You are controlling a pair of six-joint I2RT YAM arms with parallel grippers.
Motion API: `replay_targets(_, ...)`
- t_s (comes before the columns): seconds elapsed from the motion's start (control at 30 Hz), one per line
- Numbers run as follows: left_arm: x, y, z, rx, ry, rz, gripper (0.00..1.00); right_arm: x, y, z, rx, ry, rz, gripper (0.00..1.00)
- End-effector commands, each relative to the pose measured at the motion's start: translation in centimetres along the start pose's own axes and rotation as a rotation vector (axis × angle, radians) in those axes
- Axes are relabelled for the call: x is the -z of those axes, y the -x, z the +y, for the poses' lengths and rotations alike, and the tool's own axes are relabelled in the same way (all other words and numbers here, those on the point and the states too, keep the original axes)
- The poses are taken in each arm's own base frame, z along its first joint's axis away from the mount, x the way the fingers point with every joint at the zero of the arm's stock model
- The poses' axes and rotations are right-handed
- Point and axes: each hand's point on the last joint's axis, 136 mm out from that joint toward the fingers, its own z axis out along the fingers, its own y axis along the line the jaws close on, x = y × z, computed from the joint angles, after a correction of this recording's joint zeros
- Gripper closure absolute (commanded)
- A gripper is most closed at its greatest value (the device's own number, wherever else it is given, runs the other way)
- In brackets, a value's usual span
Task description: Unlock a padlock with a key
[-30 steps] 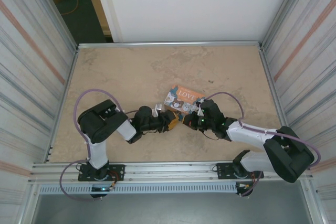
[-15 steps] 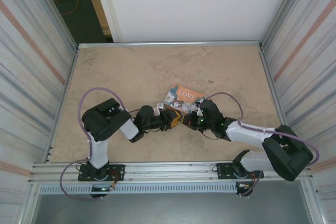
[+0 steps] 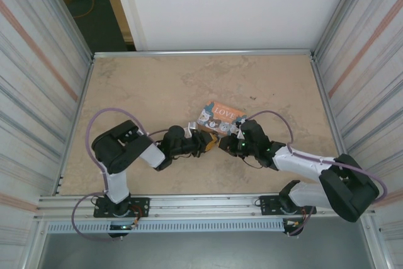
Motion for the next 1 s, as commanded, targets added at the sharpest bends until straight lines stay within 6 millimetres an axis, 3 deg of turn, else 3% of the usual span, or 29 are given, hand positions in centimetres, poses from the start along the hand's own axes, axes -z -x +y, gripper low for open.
replay_targets(0.0,0.5,0.3,-1.2,-0.053,0.003,-0.036,1.0,1.5,0.7,1.5,0.093,0.029,-0.024,0.79)
replay_targets(0.33,1.5,-0.2,-3.1,-0.044,0.011,-0.041,1.0,6.1,2.0,4.5,0.432,0.026,-0.098,0.57)
replay_targets(0.7,3.7,-0.9,-5.1,-0.052,0.137,-0.037,1.0,9.2,3.4,8.2,0.732,0.054,-0.276,0.33)
replay_targets(0.83,4.6,-0.9,-5.8,-0.056,0.189,-0.035,1.0,9.5,2.7,10.1,0.933,0.077,-0.312,0.3)
replay_targets(0.97,5.4,-0.8,-6.4,-0.051,0.241,-0.047,1.0,9.0,0.6,11.3,1.268,0.022,-0.332,0.3)
